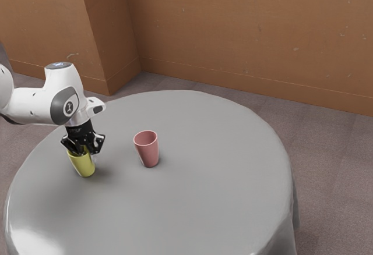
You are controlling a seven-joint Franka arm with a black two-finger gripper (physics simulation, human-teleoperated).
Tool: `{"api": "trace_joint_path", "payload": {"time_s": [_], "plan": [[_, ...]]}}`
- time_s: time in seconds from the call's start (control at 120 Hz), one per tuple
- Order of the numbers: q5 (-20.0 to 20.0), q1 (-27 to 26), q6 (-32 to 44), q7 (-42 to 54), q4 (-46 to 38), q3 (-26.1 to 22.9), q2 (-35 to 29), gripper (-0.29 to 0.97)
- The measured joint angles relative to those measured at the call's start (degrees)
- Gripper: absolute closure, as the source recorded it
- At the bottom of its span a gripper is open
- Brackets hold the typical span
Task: Place the left cup onto the right cup
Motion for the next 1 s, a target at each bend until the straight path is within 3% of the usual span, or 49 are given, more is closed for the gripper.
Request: {"api": "trace_joint_path", "payload": {"time_s": [0.3, 0.817, 1.0], "plan": [[0.15, 0.01, 0.01, -0.77, -0.01, 0.0, 0.0, 0.76], [1.5, -0.22, 0.03, -2.32, -0.35, 0.02, -0.34, 0.79], [4.0, -0.69, -0.74, -3.34, 0.15, -0.57, -2.01, 0.78]]}}
